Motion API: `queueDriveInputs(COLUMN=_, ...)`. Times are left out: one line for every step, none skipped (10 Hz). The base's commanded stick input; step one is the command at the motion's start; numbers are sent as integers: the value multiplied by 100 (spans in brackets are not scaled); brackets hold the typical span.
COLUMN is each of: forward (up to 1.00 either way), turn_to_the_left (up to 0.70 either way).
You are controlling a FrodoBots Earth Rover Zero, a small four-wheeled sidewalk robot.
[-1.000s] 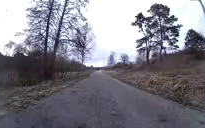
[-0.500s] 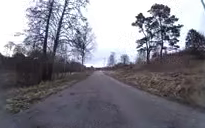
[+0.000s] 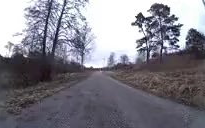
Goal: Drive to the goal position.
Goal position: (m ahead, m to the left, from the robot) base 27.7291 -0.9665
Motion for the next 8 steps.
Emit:
queueDriveInputs(forward=50, turn_to_the_left=0)
queueDriveInputs(forward=50, turn_to_the_left=0)
queueDriveInputs(forward=50, turn_to_the_left=0)
queueDriveInputs(forward=50, turn_to_the_left=0)
queueDriveInputs(forward=50, turn_to_the_left=0)
queueDriveInputs(forward=50, turn_to_the_left=0)
queueDriveInputs(forward=50, turn_to_the_left=0)
queueDriveInputs(forward=50, turn_to_the_left=0)
